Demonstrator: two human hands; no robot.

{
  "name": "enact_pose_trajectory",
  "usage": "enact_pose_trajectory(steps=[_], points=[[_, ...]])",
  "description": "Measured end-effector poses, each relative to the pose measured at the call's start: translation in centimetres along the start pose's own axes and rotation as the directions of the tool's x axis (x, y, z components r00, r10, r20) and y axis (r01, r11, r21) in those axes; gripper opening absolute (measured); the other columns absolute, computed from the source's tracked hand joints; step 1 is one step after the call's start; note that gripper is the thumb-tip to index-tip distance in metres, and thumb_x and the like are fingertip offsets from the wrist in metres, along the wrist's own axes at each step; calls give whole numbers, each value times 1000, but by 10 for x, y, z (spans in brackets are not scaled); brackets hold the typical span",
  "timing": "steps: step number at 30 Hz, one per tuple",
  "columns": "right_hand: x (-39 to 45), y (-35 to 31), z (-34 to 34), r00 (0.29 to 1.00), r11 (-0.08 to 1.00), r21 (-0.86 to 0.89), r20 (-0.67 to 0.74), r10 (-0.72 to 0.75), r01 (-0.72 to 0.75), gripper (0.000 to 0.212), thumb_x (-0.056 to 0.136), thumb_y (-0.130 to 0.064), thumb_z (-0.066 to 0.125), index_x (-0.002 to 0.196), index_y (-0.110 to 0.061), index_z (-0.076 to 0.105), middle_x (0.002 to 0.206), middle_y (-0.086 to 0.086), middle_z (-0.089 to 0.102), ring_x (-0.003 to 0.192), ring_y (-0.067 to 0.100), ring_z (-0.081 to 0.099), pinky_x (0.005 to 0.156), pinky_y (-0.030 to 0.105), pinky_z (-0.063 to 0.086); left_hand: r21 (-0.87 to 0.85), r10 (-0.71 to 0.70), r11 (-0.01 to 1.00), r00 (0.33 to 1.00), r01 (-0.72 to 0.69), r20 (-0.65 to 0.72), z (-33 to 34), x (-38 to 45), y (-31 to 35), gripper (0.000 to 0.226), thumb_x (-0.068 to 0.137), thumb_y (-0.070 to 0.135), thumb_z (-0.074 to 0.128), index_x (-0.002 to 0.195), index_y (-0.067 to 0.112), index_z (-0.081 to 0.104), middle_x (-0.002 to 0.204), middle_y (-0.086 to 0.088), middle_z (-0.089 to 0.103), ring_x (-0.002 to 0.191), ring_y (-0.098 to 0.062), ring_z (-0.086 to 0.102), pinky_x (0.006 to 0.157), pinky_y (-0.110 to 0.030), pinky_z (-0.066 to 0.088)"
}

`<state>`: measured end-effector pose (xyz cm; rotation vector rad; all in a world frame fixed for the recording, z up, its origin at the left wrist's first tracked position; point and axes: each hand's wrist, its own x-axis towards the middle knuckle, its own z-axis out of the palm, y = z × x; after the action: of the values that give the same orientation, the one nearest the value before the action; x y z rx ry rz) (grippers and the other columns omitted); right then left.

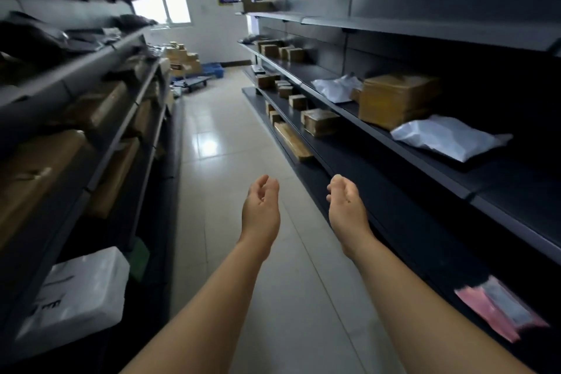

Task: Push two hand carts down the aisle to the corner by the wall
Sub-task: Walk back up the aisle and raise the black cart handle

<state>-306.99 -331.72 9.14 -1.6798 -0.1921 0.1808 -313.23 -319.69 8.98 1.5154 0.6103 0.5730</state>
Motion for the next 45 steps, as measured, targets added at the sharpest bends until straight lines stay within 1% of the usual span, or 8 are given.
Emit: enact_pose_trajectory(steps=[6,13,16,23,29,35,41,45], points=[[110,-34,42,991,999,3,124,-53,53,54,100,-50,31,145,-22,34,139,0,50,125,18,48,92,32,40,-23,41,999,991,-45,-129,15,99,32,50,97,47,42,139,21,43,134,0,54,123,-17,51,106,-40,41],[208,-55,103,980,997,32,188,-71,67,54,99,-51,30,142,-19,39,137,3,51,124,19,49,91,32,38,-39,68,996,975,-78,-212,9,195,46,50,96,47,43,139,22,42,135,1,53,123,-15,51,105,-36,41],[247,-59,134,978,997,58,198,-67,57,54,99,-52,30,142,-20,38,138,2,51,124,20,49,89,33,37,-58,62,995,975,-76,-215,1,241,43,48,96,45,44,138,21,44,133,1,55,122,-14,52,103,-33,40],[339,-73,229,977,996,65,202,-71,59,53,98,-53,30,140,-21,41,136,0,52,123,18,50,91,34,39,-87,67,992,970,-90,-236,-38,370,41,50,95,47,44,138,21,44,133,2,55,122,-14,52,106,-37,40],[409,-83,298,976,997,41,207,-73,66,51,99,-51,31,142,-24,38,136,-2,51,125,17,48,88,33,34,-80,55,994,970,-76,-236,-59,474,40,50,95,47,44,138,21,44,132,2,55,122,-15,52,106,-37,40],[499,-68,346,977,999,25,211,-29,24,55,99,-54,28,144,-23,35,140,2,49,126,18,46,90,32,36,-62,24,997,977,-38,-212,-52,570,23,50,96,46,42,139,21,42,132,3,55,122,-13,52,104,-34,41],[632,-56,400,973,999,54,230,-18,5,58,97,-56,28,145,-24,35,143,2,47,130,19,45,98,34,38,-55,12,998,974,-25,-225,-32,706,19,50,97,45,42,141,20,41,133,3,54,121,-11,52,104,-31,40],[717,-67,441,958,999,38,287,-10,-1,53,98,-52,31,144,-26,36,143,3,48,129,20,44,95,33,36,-28,27,999,968,-35,-250,-23,798,30,50,97,46,41,141,22,41,135,4,53,124,-12,50,106,-34,39]])
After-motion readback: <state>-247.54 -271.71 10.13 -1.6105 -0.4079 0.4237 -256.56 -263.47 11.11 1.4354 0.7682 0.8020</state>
